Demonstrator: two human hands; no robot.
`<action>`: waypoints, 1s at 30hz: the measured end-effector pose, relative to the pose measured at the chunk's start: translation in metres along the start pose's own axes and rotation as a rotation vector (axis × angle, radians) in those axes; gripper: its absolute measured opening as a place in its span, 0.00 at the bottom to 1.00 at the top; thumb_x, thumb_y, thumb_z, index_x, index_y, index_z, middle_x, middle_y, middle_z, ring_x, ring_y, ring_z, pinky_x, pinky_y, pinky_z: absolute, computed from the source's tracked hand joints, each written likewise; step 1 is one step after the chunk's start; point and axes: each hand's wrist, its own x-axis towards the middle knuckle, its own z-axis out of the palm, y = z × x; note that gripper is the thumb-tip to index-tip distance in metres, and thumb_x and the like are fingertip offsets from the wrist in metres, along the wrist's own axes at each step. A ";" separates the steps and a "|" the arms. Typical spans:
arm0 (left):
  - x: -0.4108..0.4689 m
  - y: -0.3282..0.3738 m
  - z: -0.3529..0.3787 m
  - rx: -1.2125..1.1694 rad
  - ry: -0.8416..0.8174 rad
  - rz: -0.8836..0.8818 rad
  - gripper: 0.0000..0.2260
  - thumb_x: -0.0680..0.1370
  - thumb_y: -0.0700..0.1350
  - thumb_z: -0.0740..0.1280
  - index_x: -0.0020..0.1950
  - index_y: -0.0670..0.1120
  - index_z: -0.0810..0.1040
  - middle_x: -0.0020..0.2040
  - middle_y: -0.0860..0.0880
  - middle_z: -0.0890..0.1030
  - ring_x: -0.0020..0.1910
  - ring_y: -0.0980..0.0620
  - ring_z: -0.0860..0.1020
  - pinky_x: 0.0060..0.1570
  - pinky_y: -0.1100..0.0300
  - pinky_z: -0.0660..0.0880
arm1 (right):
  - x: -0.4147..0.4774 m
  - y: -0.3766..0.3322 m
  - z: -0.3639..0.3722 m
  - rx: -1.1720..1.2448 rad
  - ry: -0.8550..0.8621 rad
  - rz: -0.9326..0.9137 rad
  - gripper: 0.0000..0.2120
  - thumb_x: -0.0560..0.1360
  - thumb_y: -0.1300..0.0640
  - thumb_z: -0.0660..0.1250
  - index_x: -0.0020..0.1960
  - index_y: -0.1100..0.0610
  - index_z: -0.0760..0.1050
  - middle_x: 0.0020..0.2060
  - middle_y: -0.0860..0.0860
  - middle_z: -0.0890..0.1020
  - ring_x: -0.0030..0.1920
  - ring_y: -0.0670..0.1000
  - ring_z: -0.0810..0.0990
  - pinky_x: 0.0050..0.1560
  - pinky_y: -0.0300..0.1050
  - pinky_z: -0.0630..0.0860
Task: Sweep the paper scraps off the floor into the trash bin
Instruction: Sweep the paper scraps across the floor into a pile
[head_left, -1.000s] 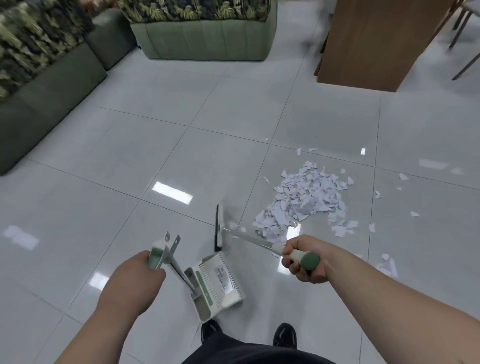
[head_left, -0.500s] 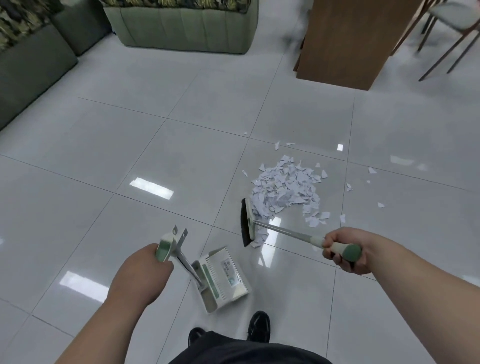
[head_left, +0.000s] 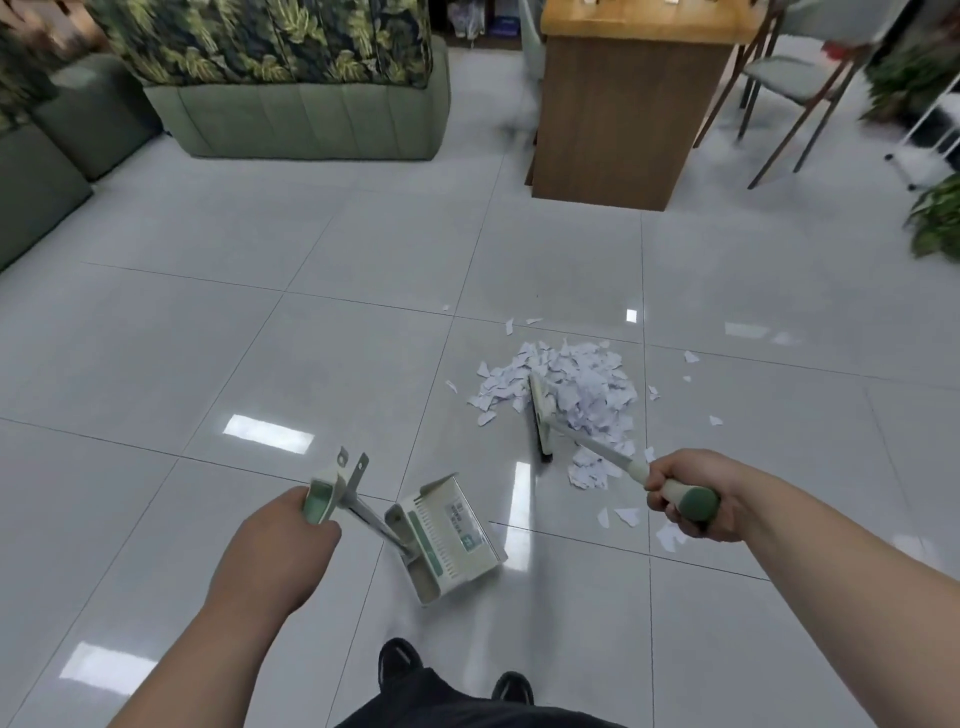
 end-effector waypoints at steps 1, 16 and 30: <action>0.004 0.002 -0.001 0.003 -0.001 0.007 0.07 0.75 0.41 0.63 0.39 0.51 0.73 0.33 0.47 0.78 0.32 0.46 0.76 0.31 0.58 0.68 | 0.000 -0.001 0.002 0.036 -0.025 -0.006 0.14 0.70 0.64 0.63 0.55 0.59 0.73 0.29 0.53 0.76 0.22 0.49 0.69 0.23 0.34 0.64; 0.107 -0.020 -0.049 -0.002 0.004 0.004 0.04 0.74 0.42 0.64 0.40 0.44 0.73 0.31 0.46 0.76 0.30 0.46 0.73 0.32 0.56 0.68 | 0.065 -0.079 0.160 0.305 -0.290 0.036 0.13 0.69 0.63 0.64 0.53 0.56 0.71 0.31 0.52 0.76 0.23 0.47 0.70 0.21 0.33 0.66; 0.254 -0.026 -0.076 0.042 -0.187 0.103 0.03 0.74 0.43 0.64 0.43 0.49 0.77 0.30 0.48 0.77 0.29 0.45 0.76 0.33 0.56 0.72 | 0.093 -0.106 0.177 0.536 -0.044 0.187 0.15 0.68 0.62 0.66 0.55 0.58 0.73 0.31 0.51 0.79 0.20 0.47 0.72 0.19 0.35 0.70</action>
